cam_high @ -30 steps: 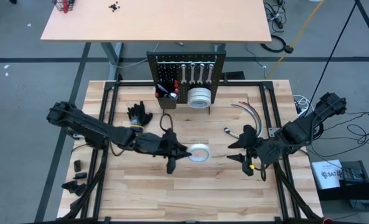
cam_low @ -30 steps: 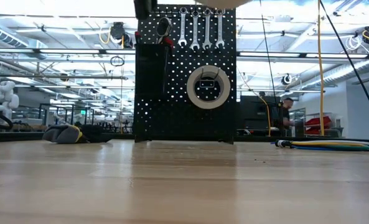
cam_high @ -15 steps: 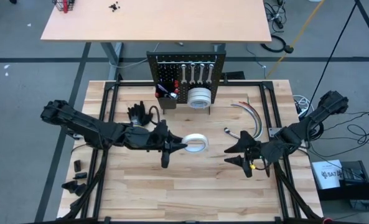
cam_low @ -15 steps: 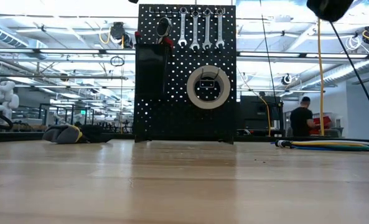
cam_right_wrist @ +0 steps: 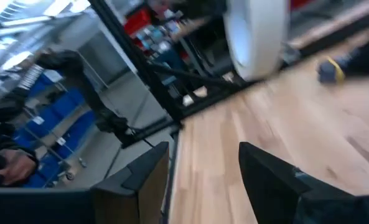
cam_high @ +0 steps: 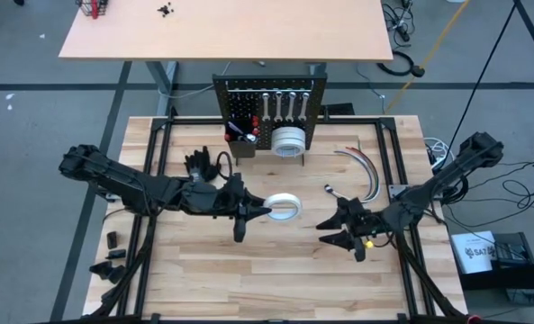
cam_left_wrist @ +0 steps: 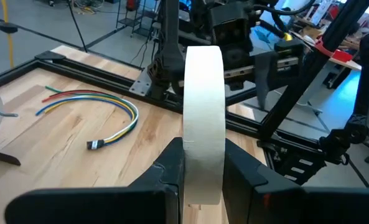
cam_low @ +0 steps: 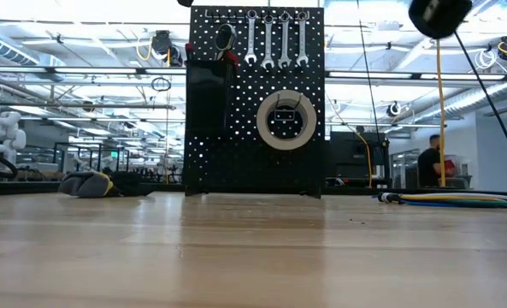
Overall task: Hang tools onto peg board
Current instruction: Hang the white tape on the peg board
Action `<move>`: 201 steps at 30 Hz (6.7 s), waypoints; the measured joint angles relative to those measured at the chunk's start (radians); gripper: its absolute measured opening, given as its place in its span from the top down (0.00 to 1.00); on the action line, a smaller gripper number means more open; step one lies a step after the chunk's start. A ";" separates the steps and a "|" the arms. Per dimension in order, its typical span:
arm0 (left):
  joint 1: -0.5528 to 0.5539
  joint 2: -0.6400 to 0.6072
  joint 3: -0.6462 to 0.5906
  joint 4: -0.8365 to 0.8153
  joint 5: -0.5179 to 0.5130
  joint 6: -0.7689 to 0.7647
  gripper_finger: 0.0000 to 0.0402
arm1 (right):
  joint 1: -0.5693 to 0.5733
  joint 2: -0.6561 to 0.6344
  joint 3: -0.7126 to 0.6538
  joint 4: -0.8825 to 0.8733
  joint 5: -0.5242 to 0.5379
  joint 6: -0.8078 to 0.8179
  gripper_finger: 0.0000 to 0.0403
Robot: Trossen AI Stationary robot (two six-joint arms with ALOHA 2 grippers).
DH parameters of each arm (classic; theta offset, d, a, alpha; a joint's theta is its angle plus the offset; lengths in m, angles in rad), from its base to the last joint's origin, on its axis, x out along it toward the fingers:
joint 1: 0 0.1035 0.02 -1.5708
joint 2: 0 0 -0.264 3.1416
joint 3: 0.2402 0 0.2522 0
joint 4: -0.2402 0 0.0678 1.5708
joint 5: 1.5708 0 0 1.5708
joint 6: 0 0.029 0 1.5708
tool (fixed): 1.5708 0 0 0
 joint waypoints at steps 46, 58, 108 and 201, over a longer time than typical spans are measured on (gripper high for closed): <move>0.260 0.056 -0.024 -0.017 0.149 0.150 0.85 | -0.311 -0.011 0.002 0.078 -0.142 -0.374 0.54; 0.260 0.077 -0.024 -0.011 0.287 0.225 0.85 | -0.456 -0.036 0.002 0.009 -0.212 -0.333 0.54; 0.312 0.075 -0.024 0.006 0.408 0.235 0.85 | -0.525 -0.054 0.002 0.010 -0.232 -0.435 0.53; 0.334 0.077 -0.024 0.003 0.396 0.264 0.69 | -0.525 0.072 0.002 0.068 -0.253 -0.292 0.82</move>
